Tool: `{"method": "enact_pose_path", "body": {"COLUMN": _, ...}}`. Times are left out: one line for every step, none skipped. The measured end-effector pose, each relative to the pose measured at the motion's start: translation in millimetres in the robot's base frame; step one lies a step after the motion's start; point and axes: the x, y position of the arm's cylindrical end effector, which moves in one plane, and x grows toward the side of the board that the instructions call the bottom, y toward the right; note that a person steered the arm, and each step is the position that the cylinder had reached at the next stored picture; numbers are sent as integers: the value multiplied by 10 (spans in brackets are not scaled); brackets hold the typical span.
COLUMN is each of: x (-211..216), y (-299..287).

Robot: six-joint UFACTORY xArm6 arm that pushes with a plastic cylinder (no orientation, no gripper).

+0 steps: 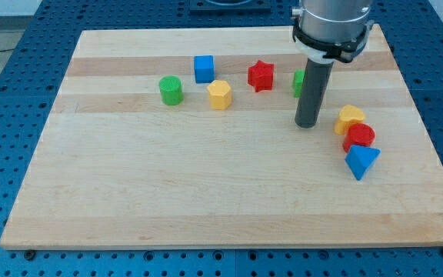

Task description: Place the green star on top of the yellow heart

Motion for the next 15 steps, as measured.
{"method": "enact_pose_path", "body": {"x": 0, "y": 16}}
{"method": "enact_pose_path", "body": {"x": 0, "y": 79}}
{"method": "enact_pose_path", "body": {"x": 0, "y": 165}}
{"method": "enact_pose_path", "body": {"x": 0, "y": 216}}
{"method": "enact_pose_path", "body": {"x": 0, "y": 233}}
{"method": "enact_pose_path", "body": {"x": 0, "y": 236}}
{"method": "enact_pose_path", "body": {"x": 0, "y": 258}}
{"method": "enact_pose_path", "body": {"x": 0, "y": 331}}
{"method": "enact_pose_path", "body": {"x": -33, "y": 102}}
{"method": "enact_pose_path", "body": {"x": -189, "y": -243}}
{"method": "enact_pose_path", "body": {"x": -508, "y": -431}}
{"method": "enact_pose_path", "body": {"x": -769, "y": -495}}
{"method": "enact_pose_path", "body": {"x": -911, "y": -383}}
{"method": "enact_pose_path", "body": {"x": -940, "y": -257}}
{"method": "enact_pose_path", "body": {"x": -937, "y": -86}}
